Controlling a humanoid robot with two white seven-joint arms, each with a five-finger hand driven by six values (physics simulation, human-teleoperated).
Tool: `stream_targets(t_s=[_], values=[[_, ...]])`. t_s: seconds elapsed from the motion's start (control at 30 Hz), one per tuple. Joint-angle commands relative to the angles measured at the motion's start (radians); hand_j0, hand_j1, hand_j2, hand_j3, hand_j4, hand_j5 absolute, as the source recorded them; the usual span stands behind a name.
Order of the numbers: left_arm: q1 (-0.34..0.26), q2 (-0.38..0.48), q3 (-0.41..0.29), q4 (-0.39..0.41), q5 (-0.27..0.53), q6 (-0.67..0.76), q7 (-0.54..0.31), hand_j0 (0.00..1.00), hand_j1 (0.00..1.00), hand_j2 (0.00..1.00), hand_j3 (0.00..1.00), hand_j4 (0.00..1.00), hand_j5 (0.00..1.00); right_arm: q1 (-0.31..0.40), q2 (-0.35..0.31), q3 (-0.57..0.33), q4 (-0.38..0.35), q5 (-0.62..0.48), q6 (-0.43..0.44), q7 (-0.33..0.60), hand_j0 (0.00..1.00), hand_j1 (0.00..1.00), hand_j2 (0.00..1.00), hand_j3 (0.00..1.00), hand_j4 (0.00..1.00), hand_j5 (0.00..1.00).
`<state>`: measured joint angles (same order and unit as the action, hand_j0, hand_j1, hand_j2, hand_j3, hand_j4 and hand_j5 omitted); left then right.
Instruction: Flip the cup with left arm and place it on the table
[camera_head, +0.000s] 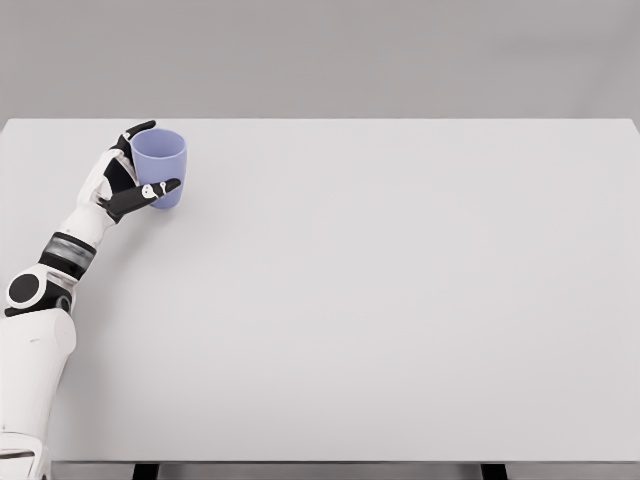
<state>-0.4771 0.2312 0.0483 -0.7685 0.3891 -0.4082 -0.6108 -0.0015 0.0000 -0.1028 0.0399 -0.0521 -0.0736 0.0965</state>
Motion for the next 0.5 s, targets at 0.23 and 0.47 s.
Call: stream_targets(t_s=[0.23, 0.47], values=[[0.006, 0.000, -0.002, -0.002, 0.005, -0.003, 0.000, 0.83, 0.83, 0.83, 0.83, 0.83, 0.83, 0.000, 0.000, 0.000, 0.000, 0.000, 0.000, 0.000, 1.00, 1.00, 1.00, 1.00, 1.00, 1.00], [0.008, 0.000, -0.004, 0.002, 0.002, 0.000, 0.000, 0.86, 0.86, 0.86, 0.86, 0.86, 0.86, 0.000, 0.000, 0.000, 0.000, 0.000, 0.000, 0.000, 1.00, 1.00, 1.00, 1.00, 1.00, 1.00]])
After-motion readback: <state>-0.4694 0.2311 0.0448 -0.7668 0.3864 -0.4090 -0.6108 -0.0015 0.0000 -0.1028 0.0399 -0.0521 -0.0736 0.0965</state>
